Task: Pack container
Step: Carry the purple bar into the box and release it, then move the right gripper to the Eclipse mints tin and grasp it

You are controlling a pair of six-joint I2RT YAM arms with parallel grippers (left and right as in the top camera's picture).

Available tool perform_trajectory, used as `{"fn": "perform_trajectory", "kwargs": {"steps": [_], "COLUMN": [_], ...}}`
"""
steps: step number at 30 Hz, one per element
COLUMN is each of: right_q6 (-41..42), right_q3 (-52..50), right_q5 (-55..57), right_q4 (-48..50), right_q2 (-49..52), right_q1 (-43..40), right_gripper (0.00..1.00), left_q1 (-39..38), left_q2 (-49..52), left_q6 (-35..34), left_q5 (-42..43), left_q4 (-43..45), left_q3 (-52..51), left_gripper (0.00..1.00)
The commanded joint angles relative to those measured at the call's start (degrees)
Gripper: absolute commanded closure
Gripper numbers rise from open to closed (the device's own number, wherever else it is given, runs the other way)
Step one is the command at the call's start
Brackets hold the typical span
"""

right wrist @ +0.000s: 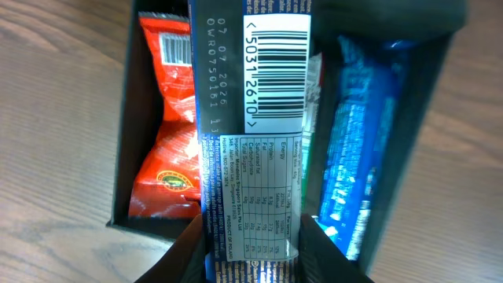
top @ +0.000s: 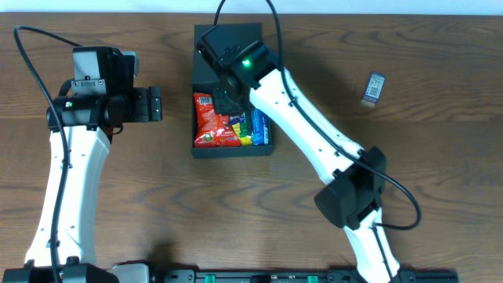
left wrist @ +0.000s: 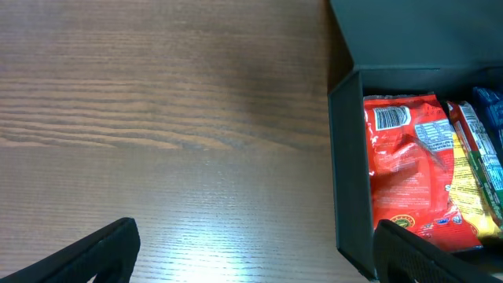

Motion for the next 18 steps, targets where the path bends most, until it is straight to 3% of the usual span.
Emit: {"fn": "perform_trajectory", "kwargs": {"steps": [1, 15, 18], "right_q6": [4.1, 8.8, 8.8], "right_q3": [-0.3, -0.3, -0.3], "right_q5": [-3.4, -3.3, -3.0], "right_q4": [-0.2, -0.3, -0.3], "right_q2": [4.0, 9.9, 9.9], "right_q1": [0.3, 0.2, 0.2], "right_gripper": [0.97, 0.95, 0.77], "left_q1": [0.1, 0.1, 0.1], "left_q2": [0.4, 0.4, 0.4], "left_q6": [-0.3, -0.5, -0.5], "left_q5": [0.6, 1.9, 1.9], "left_q4": [-0.1, -0.2, -0.2], "left_q3": [1.2, 1.2, 1.2], "left_gripper": [0.05, 0.05, 0.05]}}
